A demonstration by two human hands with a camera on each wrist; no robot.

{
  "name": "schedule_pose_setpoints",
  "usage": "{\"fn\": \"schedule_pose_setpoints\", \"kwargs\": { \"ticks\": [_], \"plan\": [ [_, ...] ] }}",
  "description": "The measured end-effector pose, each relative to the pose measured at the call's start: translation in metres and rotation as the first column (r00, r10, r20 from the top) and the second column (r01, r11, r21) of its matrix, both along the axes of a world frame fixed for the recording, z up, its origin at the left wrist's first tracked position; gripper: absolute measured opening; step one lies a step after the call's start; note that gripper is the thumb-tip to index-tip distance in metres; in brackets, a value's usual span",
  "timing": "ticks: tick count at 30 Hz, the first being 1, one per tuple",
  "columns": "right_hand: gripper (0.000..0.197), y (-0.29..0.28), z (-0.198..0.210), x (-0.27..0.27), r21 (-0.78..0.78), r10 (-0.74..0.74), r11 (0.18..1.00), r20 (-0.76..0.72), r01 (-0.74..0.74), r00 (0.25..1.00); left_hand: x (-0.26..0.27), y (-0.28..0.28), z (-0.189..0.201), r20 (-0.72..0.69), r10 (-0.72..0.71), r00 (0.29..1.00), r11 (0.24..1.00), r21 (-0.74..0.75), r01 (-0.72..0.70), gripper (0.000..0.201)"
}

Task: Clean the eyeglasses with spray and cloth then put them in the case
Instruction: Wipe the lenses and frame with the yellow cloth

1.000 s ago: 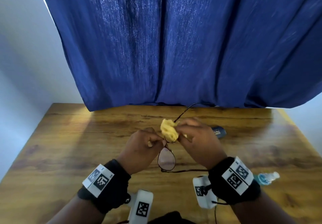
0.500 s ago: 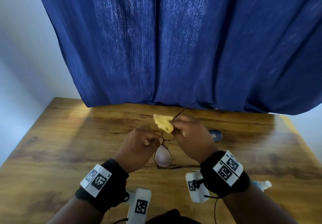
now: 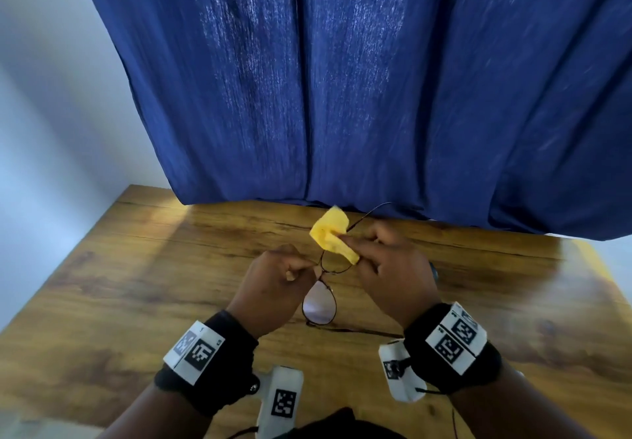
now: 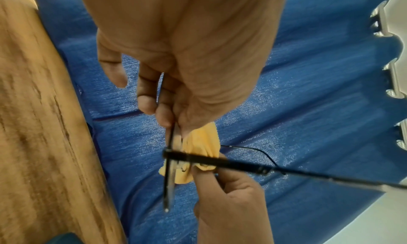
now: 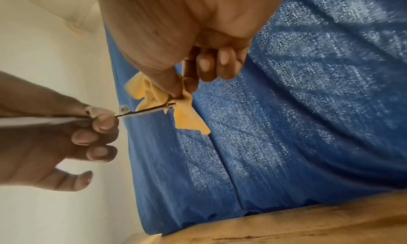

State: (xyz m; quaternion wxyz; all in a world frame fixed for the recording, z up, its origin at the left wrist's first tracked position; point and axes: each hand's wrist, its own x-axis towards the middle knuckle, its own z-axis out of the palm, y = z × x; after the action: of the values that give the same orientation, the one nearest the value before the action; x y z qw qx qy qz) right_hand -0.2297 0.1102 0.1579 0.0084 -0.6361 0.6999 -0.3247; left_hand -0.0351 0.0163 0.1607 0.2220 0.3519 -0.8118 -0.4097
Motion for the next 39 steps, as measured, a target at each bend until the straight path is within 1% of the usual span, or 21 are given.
{"fn": "schedule_pose_setpoints", "kwargs": {
  "ticks": [3, 4, 6, 7, 8, 10, 11, 12, 13, 15, 16, 17, 19, 20, 22, 24, 26, 28, 31, 34, 39],
  "plan": [
    [0.040, 0.002, 0.002, 0.011, 0.034, 0.159, 0.987, -0.106, -0.156, 0.982, 0.004, 0.001, 0.002, -0.046, -0.016, 0.999, 1.000, -0.006, 0.016, 0.016],
    [0.042, 0.001, 0.003, 0.013, 0.034, 0.146, 0.989, -0.103, -0.143, 0.984, 0.006, 0.001, 0.003, -0.050, -0.018, 0.999, 1.000, -0.001, 0.018, 0.015],
    [0.041, -0.003, 0.004, 0.014, 0.004, 0.036, 0.999, -0.049, -0.036, 0.998, 0.013, -0.001, 0.003, -0.034, 0.003, 0.999, 1.000, 0.010, -0.002, 0.017],
    [0.037, -0.004, 0.003, 0.016, -0.002, 0.039, 0.999, -0.065, -0.039, 0.997, 0.016, -0.002, 0.002, -0.030, 0.012, 0.999, 1.000, 0.003, -0.012, 0.019],
    [0.033, -0.005, 0.002, 0.022, 0.004, 0.091, 0.996, -0.112, -0.091, 0.990, 0.020, -0.004, 0.002, -0.042, 0.016, 0.999, 1.000, 0.003, -0.016, 0.019],
    [0.036, -0.006, 0.000, 0.032, 0.015, 0.189, 0.982, -0.210, -0.190, 0.959, 0.027, -0.009, -0.002, -0.089, -0.001, 0.996, 1.000, 0.026, 0.003, 0.015],
    [0.040, -0.007, 0.001, 0.033, 0.000, 0.163, 0.986, -0.193, -0.167, 0.967, 0.029, -0.012, -0.003, -0.091, -0.004, 0.996, 0.999, 0.037, 0.007, 0.016],
    [0.041, -0.009, 0.002, 0.033, -0.038, 0.098, 0.994, -0.144, -0.104, 0.985, 0.032, -0.015, -0.003, -0.083, 0.005, 0.997, 0.999, 0.053, 0.000, 0.017],
    [0.039, -0.012, 0.002, 0.034, -0.075, 0.051, 0.995, -0.116, -0.059, 0.992, 0.035, -0.018, -0.003, -0.080, 0.015, 0.997, 0.997, 0.071, -0.009, 0.017],
    [0.028, -0.012, -0.002, 0.042, -0.050, 0.094, 0.993, -0.153, -0.103, 0.984, 0.040, -0.024, -0.001, -0.117, 0.020, 0.993, 0.995, 0.100, -0.008, 0.019],
    [0.027, -0.011, -0.004, 0.047, -0.021, 0.133, 0.990, -0.189, -0.140, 0.973, 0.042, -0.027, 0.000, -0.138, 0.016, 0.990, 0.994, 0.110, -0.001, 0.021],
    [0.032, -0.010, -0.005, 0.051, -0.002, 0.125, 0.992, -0.191, -0.128, 0.974, 0.044, -0.030, 0.001, -0.147, 0.005, 0.989, 0.993, 0.117, 0.012, 0.021],
    [0.037, -0.013, -0.004, 0.055, -0.048, -0.035, 0.998, -0.083, 0.031, 0.996, 0.048, -0.037, 0.000, -0.150, -0.005, 0.989, 0.989, 0.145, 0.027, 0.021],
    [0.031, -0.014, -0.004, 0.057, -0.086, -0.095, 0.992, -0.033, 0.092, 0.995, 0.050, -0.040, 0.000, -0.162, 0.002, 0.987, 0.987, 0.157, 0.024, 0.021],
    [0.017, -0.014, -0.006, 0.064, -0.095, -0.087, 0.992, -0.058, 0.081, 0.995, 0.051, -0.045, 0.001, -0.205, 0.025, 0.978, 0.979, 0.202, 0.017, 0.018],
    [0.020, -0.014, -0.008, 0.072, -0.087, -0.061, 0.995, -0.087, 0.054, 0.994, 0.051, -0.051, 0.000, -0.238, 0.027, 0.971, 0.965, 0.260, 0.037, 0.014],
    [0.019, -0.013, -0.003, 0.073, -0.137, -0.104, 0.985, 0.032, 0.108, 0.994, 0.050, -0.055, -0.002, -0.260, -0.010, 0.965, 0.955, 0.282, 0.086, 0.016],
    [0.015, -0.012, 0.001, 0.070, -0.197, -0.121, 0.969, 0.153, 0.150, 0.981, 0.048, -0.058, -0.002, -0.281, -0.012, 0.960, 0.948, 0.301, 0.100, 0.025],
    [0.011, -0.008, 0.002, 0.072, -0.158, -0.059, 0.984, 0.177, 0.087, 0.982, 0.042, -0.055, 0.002, -0.341, 0.077, 0.937, 0.902, 0.425, 0.080, 0.020],
    [0.013, -0.003, -0.004, 0.070, -0.130, 0.010, 0.991, 0.187, 0.015, 0.982, 0.034, -0.051, 0.001, -0.324, 0.140, 0.936, 0.850, 0.525, 0.055, 0.021],
    [0.014, 0.005, -0.003, 0.052, -0.137, 0.039, 0.991, 0.198, -0.012, 0.979, 0.025, -0.040, -0.002, -0.294, 0.147, 0.945, 0.832, 0.553, 0.043, 0.022]
  ]
}}
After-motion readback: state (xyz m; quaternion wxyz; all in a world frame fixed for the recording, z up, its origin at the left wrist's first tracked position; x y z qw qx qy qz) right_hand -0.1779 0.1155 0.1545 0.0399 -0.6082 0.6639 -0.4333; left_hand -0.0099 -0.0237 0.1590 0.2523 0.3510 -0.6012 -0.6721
